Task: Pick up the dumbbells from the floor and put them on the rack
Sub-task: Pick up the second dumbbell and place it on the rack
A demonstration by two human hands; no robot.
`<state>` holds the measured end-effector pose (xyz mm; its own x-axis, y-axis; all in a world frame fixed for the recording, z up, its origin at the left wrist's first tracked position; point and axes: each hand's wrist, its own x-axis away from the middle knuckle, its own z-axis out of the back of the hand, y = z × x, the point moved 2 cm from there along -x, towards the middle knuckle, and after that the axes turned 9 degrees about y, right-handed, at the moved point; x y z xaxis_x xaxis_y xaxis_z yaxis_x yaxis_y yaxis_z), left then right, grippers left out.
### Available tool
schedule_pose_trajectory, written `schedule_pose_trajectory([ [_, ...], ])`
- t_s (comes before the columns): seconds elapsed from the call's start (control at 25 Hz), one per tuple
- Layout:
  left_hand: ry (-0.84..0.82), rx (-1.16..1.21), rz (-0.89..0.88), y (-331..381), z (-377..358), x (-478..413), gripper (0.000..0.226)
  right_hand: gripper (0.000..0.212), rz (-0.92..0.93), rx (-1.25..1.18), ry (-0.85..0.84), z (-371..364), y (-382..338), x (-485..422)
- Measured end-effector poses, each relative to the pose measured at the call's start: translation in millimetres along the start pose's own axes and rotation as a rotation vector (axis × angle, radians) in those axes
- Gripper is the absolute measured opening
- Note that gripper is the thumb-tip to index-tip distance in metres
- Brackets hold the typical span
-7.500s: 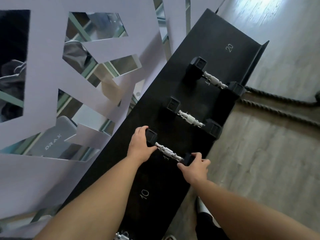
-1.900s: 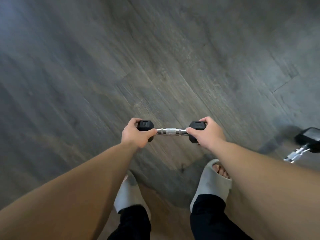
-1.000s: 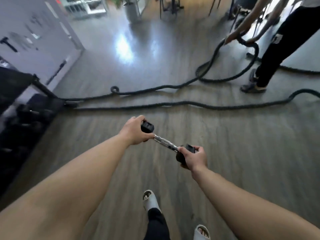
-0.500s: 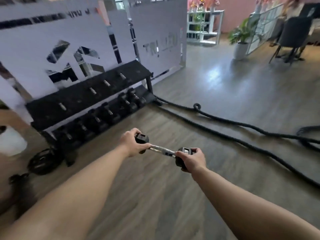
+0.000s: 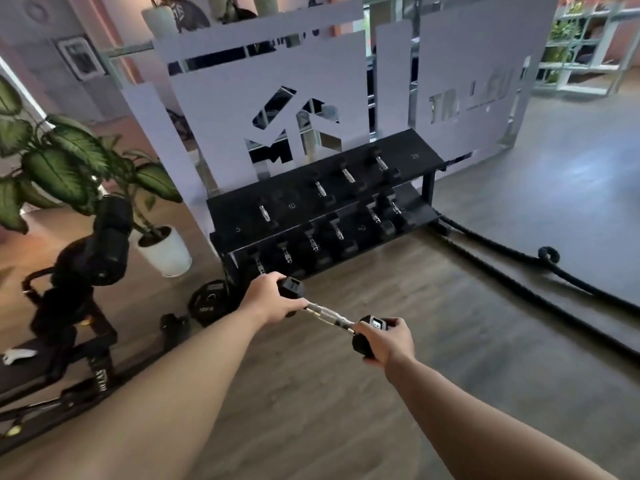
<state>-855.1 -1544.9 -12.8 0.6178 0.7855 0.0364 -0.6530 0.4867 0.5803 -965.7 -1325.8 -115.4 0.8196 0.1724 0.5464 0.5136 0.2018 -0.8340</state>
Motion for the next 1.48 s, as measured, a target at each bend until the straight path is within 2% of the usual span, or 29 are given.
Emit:
schedule_pose_trajectory([
  [0.24, 0.138, -0.041, 0.06, -33, 28, -129, 0.078, 0.055, -0.009, 0.034, -0.115, -131, -49, -88],
  [0.44, 0.211, -0.037, 0.137, -42, 51, -229, 0.066, 0.059, -0.025, 0.147, -0.199, -229, -97, -158],
  [0.6, 0.268, -0.02, 0.189, -74, 71, -302, 0.079, 0.07, -0.03, 0.236, -0.235, -301, -128, -193],
  [0.84, 0.216, -0.115, 0.131, -134, 93, -441, 0.072, 0.072, -0.069, 0.286, -0.248, -438, -140, -256],
  [0.96, 0.138, -0.146, 0.064, -169, 100, -519, 0.068, 0.081, -0.086, 0.303, -0.194, -506, -144, -281],
  [1.12, 0.028, -0.213, -0.003, -214, 114, -629, 0.066, 0.07, -0.165, 0.243, -0.125, -602, -156, -307],
  [1.24, -0.027, -0.259, -0.053, -237, 119, -698, 0.073, 0.063, -0.237, 0.252, -0.115, -666, -159, -329],
  [1.48, -0.119, -0.326, -0.083, -288, 100, -836, 0.075, 0.065, -0.366, 0.3, -0.104, -778, -166, -407],
])
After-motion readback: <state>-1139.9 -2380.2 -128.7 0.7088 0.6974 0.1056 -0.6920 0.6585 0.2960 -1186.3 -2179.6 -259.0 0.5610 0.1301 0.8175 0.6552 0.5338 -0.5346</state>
